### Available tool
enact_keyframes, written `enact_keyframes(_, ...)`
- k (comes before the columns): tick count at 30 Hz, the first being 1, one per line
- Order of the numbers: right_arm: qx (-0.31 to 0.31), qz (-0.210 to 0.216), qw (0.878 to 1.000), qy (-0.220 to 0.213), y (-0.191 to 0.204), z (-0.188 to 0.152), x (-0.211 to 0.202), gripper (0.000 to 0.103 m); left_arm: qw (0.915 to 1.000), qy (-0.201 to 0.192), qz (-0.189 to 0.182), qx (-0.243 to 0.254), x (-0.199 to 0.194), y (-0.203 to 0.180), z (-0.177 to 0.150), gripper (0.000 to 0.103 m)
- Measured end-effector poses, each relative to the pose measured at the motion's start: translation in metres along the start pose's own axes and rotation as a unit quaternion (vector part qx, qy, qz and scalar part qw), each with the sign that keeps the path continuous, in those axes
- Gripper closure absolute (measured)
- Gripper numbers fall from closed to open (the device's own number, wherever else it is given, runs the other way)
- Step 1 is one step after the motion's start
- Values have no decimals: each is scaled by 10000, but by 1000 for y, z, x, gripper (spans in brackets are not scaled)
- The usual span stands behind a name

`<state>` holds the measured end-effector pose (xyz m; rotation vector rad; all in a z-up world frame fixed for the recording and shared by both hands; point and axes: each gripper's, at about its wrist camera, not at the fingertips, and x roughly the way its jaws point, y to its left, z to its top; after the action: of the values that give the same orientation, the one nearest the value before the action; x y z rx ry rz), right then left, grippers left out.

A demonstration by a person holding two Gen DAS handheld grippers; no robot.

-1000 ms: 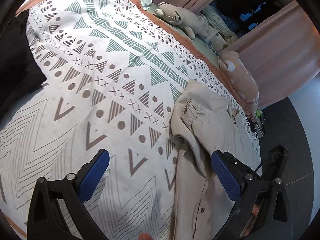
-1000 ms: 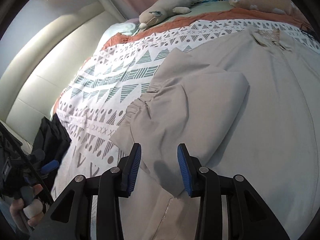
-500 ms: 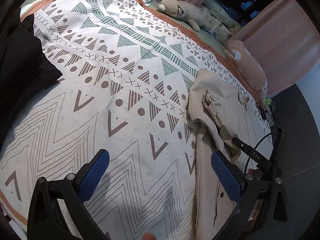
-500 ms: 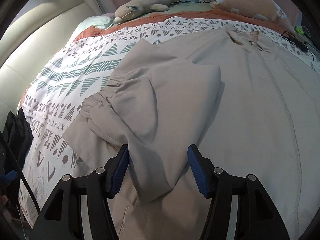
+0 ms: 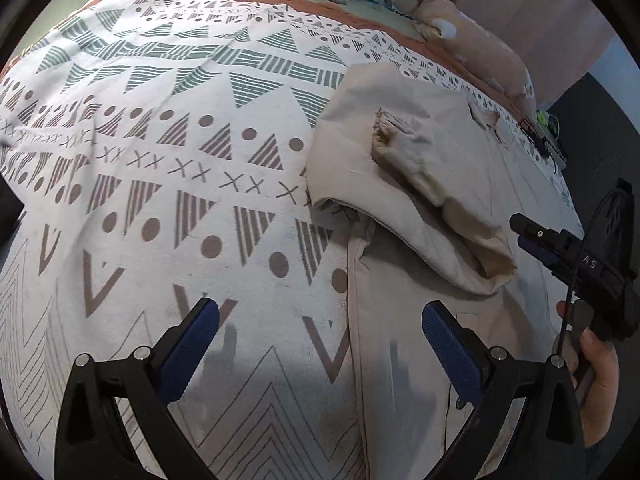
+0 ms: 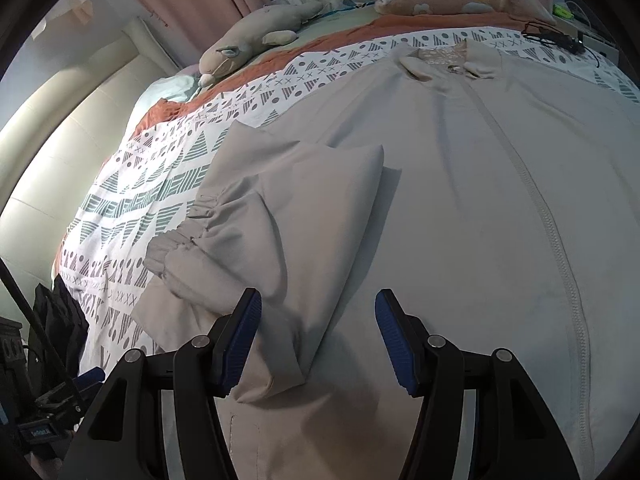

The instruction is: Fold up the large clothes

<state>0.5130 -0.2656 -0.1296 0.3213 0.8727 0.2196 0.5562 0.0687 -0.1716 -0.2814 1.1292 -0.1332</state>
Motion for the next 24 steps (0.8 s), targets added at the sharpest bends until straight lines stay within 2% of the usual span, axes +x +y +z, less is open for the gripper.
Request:
enact_keyframes(2, -33, 84, 10000, -14, 3, 0, -4, 46, 9995, 118, 218, 187, 16, -8, 3, 0)
enact_keyframes(5, -319, 506, 9982, 60, 19, -1, -8, 46, 9980, 187, 534, 287, 31, -10, 6, 0)
enact_keyframes(8, -764, 604, 9951, 167, 41, -7, -9, 46, 9980, 179, 542, 252, 36, -8, 8, 0)
enact_keyframes(9, -900, 571, 9941, 221, 48, -11, -7, 43, 9978, 172, 582, 263, 37, -6, 8, 0)
enact_keyframes(10, -995, 524, 9932, 309, 53, -14, -5, 36, 9975, 157, 632, 279, 38, -5, 8, 0)
enact_keyframes(12, -1200, 287, 9911, 495, 59, -21, -2, 27, 9970, 121, 716, 265, 39, -2, 10, 0)
enact_keyframes(16, -1698, -394, 9820, 723, 69, -33, 10, 26, 9971, 72, 737, 178, 41, 3, 14, 0)
enact_keyframes(20, -1399, -840, 9825, 900, 54, -26, 30, 26, 9961, 67, 834, 264, 47, -2, 18, 0)
enact_keyframes(24, -1073, -1130, 9855, 669, 40, -7, 36, 26, 9958, 36, 818, 416, 54, -15, 22, 0)
